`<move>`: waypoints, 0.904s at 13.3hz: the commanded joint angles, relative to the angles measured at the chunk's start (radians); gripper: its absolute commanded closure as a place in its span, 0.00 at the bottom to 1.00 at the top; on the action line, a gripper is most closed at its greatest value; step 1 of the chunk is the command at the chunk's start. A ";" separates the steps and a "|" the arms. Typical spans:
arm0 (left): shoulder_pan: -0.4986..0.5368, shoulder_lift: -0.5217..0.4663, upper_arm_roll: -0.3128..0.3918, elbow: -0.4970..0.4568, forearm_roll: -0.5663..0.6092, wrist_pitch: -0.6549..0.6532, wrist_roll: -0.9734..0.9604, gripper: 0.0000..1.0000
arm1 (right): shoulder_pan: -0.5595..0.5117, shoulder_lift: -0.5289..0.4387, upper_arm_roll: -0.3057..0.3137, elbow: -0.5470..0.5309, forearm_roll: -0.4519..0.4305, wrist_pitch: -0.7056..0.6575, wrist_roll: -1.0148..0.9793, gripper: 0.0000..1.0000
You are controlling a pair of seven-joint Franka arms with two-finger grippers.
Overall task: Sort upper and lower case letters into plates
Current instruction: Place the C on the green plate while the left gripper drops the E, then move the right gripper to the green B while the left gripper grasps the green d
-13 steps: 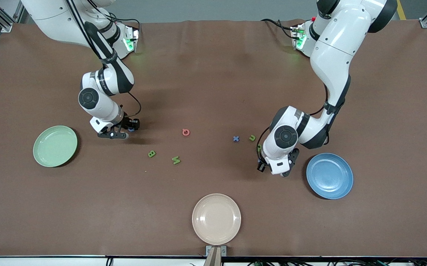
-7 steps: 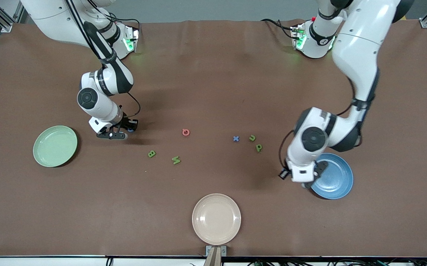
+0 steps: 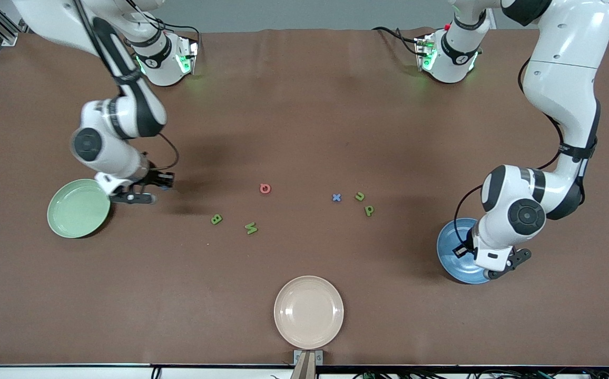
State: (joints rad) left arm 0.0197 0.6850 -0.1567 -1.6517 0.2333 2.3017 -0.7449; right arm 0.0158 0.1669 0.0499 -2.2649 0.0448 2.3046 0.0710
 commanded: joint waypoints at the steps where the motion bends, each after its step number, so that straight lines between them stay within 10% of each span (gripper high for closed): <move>1: 0.000 -0.028 -0.009 -0.040 0.017 -0.004 0.013 0.24 | -0.181 -0.037 0.010 0.066 -0.020 -0.096 -0.262 0.86; 3: -0.003 -0.039 -0.017 -0.039 0.017 -0.004 0.004 0.01 | -0.287 -0.023 0.010 0.096 -0.061 -0.085 -0.402 0.86; 12: -0.043 -0.088 -0.312 -0.054 0.017 -0.147 -0.471 0.01 | -0.464 0.221 0.012 0.119 -0.151 0.127 -0.545 0.85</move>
State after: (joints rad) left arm -0.0155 0.5917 -0.4187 -1.6711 0.2336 2.1527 -1.1055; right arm -0.4295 0.3658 0.0399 -2.1604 -0.0924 2.4278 -0.4712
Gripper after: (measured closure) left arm 0.004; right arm 0.652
